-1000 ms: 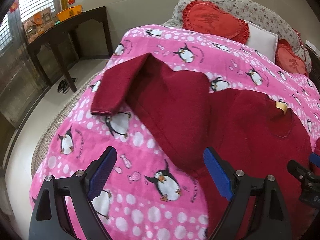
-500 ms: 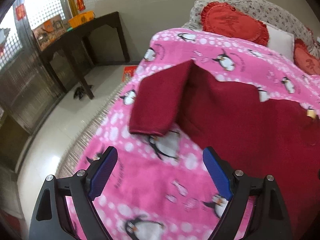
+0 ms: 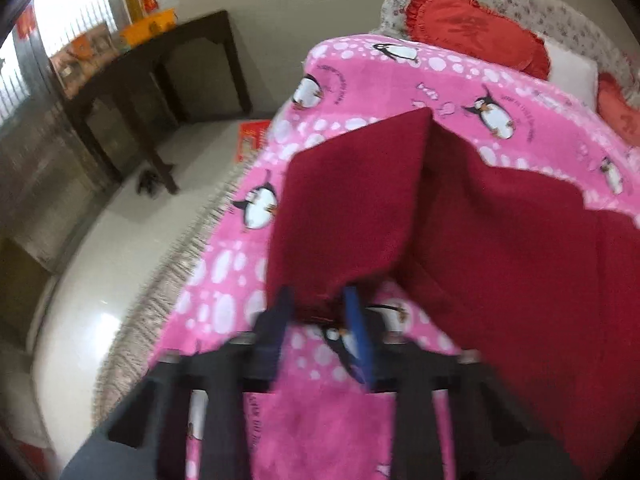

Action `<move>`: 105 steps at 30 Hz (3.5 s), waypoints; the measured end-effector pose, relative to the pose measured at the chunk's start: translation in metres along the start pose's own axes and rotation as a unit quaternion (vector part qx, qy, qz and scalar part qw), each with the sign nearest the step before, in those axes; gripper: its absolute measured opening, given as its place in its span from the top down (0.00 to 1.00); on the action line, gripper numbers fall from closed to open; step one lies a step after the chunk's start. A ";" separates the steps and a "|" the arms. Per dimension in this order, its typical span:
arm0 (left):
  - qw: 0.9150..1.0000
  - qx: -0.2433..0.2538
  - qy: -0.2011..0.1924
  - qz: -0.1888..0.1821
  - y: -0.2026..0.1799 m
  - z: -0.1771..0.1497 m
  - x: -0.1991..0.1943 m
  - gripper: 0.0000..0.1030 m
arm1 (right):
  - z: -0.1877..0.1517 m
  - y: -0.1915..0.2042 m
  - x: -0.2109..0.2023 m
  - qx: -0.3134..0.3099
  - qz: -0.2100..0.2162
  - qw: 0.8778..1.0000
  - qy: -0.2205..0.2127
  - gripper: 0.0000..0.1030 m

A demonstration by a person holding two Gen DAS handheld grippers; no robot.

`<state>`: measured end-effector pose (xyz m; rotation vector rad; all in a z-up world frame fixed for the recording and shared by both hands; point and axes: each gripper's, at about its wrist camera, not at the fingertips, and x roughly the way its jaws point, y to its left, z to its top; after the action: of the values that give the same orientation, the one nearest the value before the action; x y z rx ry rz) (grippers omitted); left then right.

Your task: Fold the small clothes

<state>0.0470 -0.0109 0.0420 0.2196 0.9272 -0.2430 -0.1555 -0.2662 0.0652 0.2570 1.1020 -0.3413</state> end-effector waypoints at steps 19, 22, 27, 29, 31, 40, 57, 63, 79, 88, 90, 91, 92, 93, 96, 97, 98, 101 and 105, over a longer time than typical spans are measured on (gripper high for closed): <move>0.955 0.066 -0.009 -0.289 -0.129 -0.016 -0.160 1.00 | -0.005 -0.075 -0.040 0.081 0.002 0.996 -0.042 0.00; 0.939 0.094 0.000 -0.331 -0.178 -0.028 -0.172 1.00 | -0.008 -0.096 -0.047 0.096 -0.007 0.994 -0.048 0.00; 0.932 0.113 0.019 -0.343 -0.237 -0.053 -0.160 1.00 | -0.020 -0.138 -0.049 0.131 -0.037 0.990 -0.044 0.00; 0.935 0.116 0.037 -0.332 -0.245 -0.061 -0.149 1.00 | -0.025 -0.148 -0.048 0.142 -0.041 0.988 -0.039 0.00; 0.935 0.110 0.067 -0.330 -0.241 -0.065 -0.138 1.00 | -0.031 -0.153 -0.048 0.147 -0.023 0.988 -0.038 0.00; 0.971 0.081 0.025 -0.223 -0.130 -0.066 -0.124 0.91 | -0.021 -0.082 -0.041 0.068 0.162 0.984 -0.035 0.00; 0.986 0.011 0.063 -0.154 -0.069 -0.083 -0.063 0.91 | 0.020 0.000 -0.006 0.006 0.208 0.977 -0.041 0.92; 0.984 0.004 0.053 -0.171 -0.072 -0.082 -0.069 0.91 | 0.020 -0.090 -0.071 0.035 0.132 0.985 -0.104 0.92; 0.983 0.026 0.056 -0.174 -0.110 -0.082 -0.052 0.91 | 0.024 -0.129 -0.061 0.050 0.083 0.993 -0.069 0.32; 0.978 -0.032 0.065 -0.194 -0.101 -0.085 -0.031 0.91 | 0.095 0.068 0.031 -0.124 0.206 0.970 0.032 0.32; 0.978 -0.041 0.058 -0.198 -0.099 -0.087 -0.031 0.91 | 0.098 0.100 0.055 -0.150 0.213 0.963 0.071 0.32; 0.977 -0.048 0.053 -0.200 -0.098 -0.089 -0.031 0.91 | 0.097 0.110 0.062 -0.163 0.207 0.961 0.084 0.32; 0.977 -0.054 0.049 -0.202 -0.096 -0.090 -0.030 0.91 | 0.095 0.118 0.071 -0.177 0.187 0.962 0.093 0.32; 0.976 -0.062 0.040 -0.205 -0.095 -0.093 -0.030 0.91 | 0.094 0.122 0.079 -0.187 0.165 0.963 0.100 0.41; 0.976 -0.059 0.029 -0.208 -0.096 -0.094 -0.030 0.97 | 0.095 0.118 0.086 -0.185 0.146 0.968 0.083 0.77; 0.974 -0.059 0.028 -0.217 -0.095 -0.092 -0.029 1.00 | 0.099 0.116 0.085 -0.179 0.160 0.967 0.089 0.80; 0.973 -0.059 0.032 -0.223 -0.095 -0.089 -0.029 1.00 | 0.102 0.114 0.085 -0.171 0.170 0.966 0.092 0.86; 0.974 -0.050 0.027 -0.220 -0.091 -0.077 -0.036 1.00 | 0.115 0.116 0.072 -0.150 0.206 0.964 0.076 0.95; 0.971 -0.069 0.019 -0.228 -0.073 -0.064 -0.042 1.00 | 0.132 0.126 0.067 -0.118 0.265 0.956 0.050 1.00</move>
<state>-0.0476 -0.0571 0.0330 -0.1223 1.0204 -0.5990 0.0302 -0.2089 0.0657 0.3479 1.1157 0.2829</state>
